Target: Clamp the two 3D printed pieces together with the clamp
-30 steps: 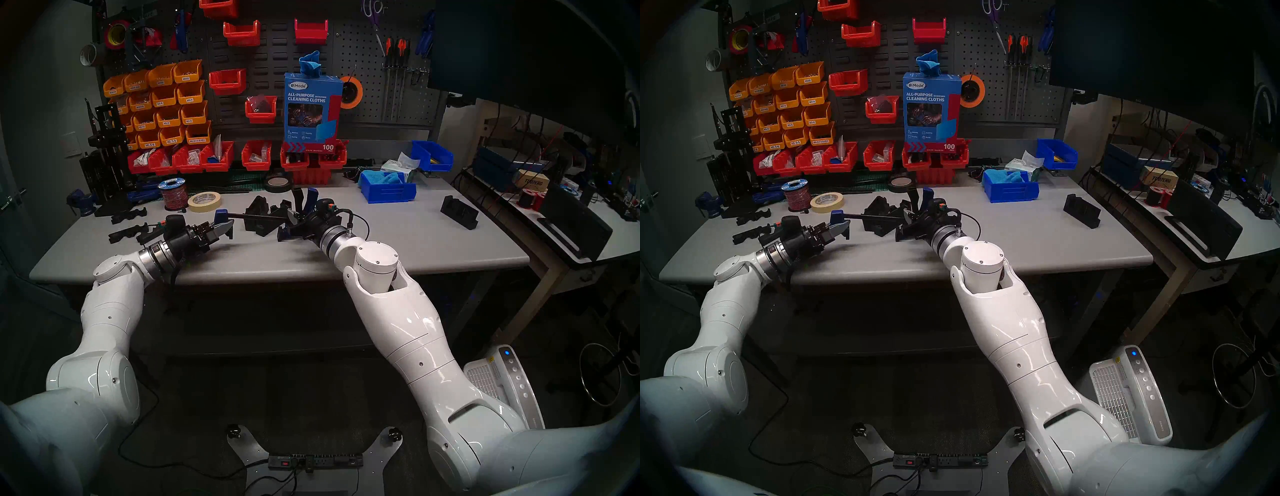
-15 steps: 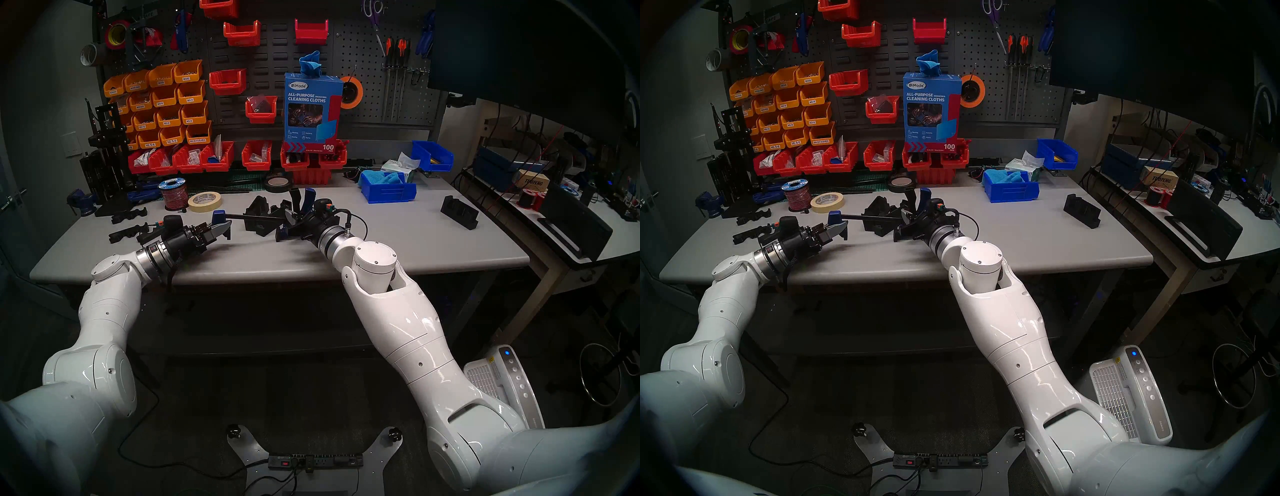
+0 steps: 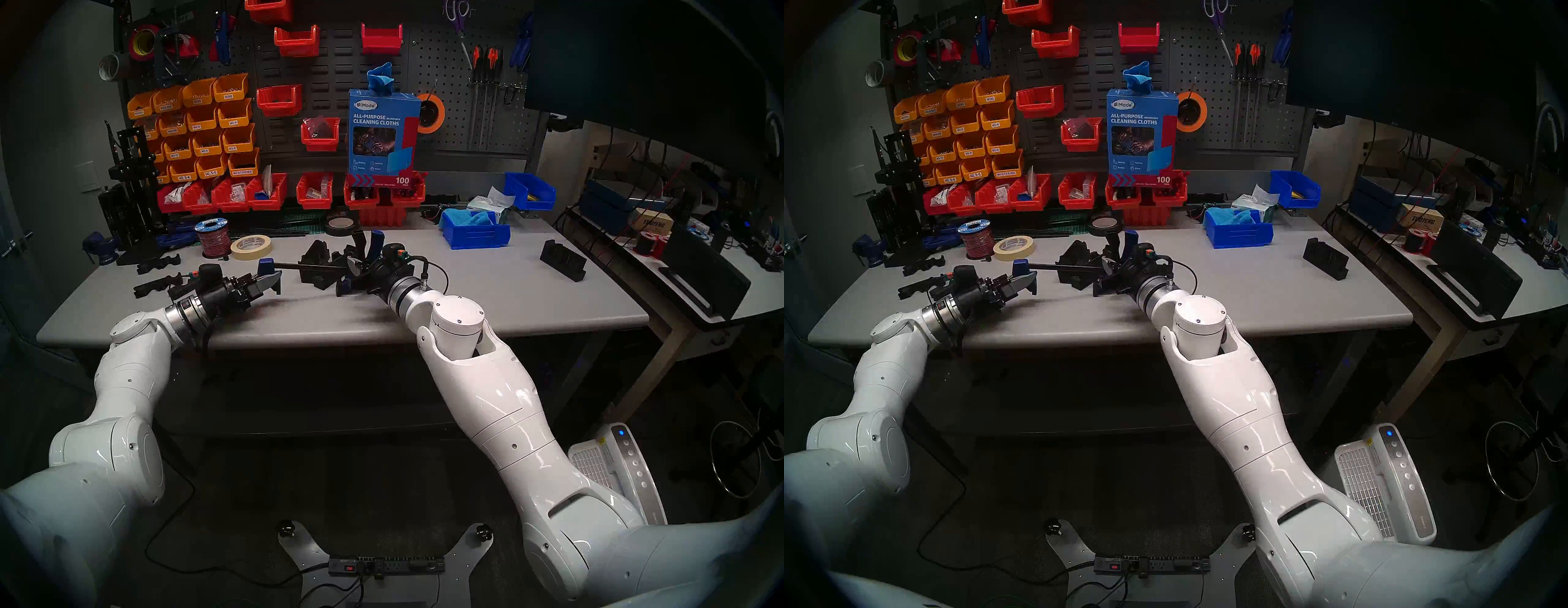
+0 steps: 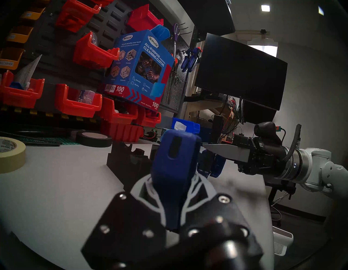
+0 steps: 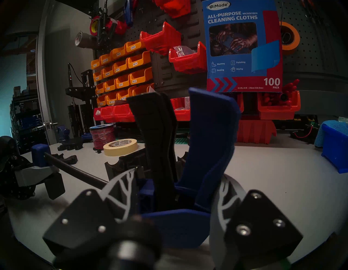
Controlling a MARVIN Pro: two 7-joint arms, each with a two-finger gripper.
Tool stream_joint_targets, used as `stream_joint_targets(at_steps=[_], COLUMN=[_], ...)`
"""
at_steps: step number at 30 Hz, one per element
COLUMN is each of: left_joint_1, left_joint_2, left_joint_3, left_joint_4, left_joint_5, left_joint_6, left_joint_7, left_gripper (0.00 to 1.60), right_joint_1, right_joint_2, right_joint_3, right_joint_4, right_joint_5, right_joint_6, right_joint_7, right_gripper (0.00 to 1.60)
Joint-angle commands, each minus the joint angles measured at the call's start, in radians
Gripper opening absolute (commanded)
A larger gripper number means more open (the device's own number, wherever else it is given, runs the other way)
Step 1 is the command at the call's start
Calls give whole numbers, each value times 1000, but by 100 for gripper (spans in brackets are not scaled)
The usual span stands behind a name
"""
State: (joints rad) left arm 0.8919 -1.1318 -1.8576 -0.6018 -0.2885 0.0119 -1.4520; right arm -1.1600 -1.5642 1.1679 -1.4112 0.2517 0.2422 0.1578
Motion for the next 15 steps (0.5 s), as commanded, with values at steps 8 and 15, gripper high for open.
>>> stream_joint_targets(at_steps=[8,15], left_joint_1=[-124,-149], left_joint_2=[-43,-42], left_joint_3=[49,55], left_joint_4=[64,110], left_joint_5=[32,43], left_joint_6=[-20,-28], left_joint_7=[16,28], left_gripper=[0,0], right_joint_1=[19,19], right_joint_2=[-25,-25], right_joint_3=[-29,-28], right_joint_4=[-30,-31], right_joint_5=[9,10], right_joint_6=[10,14], right_joint_7=[20,17], right_gripper=[0,0])
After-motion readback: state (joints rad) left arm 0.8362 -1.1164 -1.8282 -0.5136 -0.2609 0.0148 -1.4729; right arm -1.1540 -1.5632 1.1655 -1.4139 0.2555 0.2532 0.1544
